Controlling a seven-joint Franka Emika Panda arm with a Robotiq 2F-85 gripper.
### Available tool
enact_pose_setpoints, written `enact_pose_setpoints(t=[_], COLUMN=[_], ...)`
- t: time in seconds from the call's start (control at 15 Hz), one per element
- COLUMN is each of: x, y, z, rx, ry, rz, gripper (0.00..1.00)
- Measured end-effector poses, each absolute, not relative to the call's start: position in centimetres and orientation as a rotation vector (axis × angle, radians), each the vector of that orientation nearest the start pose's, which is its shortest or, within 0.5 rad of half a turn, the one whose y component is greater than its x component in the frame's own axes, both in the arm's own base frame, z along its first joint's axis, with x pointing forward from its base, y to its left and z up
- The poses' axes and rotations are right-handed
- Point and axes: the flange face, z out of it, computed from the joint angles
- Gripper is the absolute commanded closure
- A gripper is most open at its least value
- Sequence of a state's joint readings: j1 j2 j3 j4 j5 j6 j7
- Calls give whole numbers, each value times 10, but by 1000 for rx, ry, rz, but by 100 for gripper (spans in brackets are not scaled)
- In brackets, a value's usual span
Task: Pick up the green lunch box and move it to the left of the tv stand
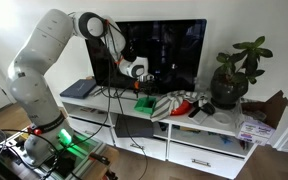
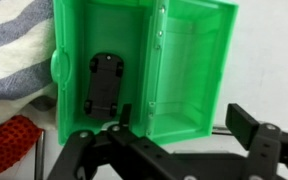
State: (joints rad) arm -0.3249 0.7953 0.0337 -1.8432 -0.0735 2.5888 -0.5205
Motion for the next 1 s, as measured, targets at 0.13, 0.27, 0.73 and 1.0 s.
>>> enact_pose_setpoints(t=[0.13, 0.27, 0.73, 1.0], x=[598, 593, 552, 526], y=[-174, -170, -165, -167], z=[101, 115, 183, 227], rx=[-3107, -3111, -3138, -3161], ry=[-432, -419, -384, -352], rz=[74, 79, 57, 3], gripper=[0, 0, 0, 0])
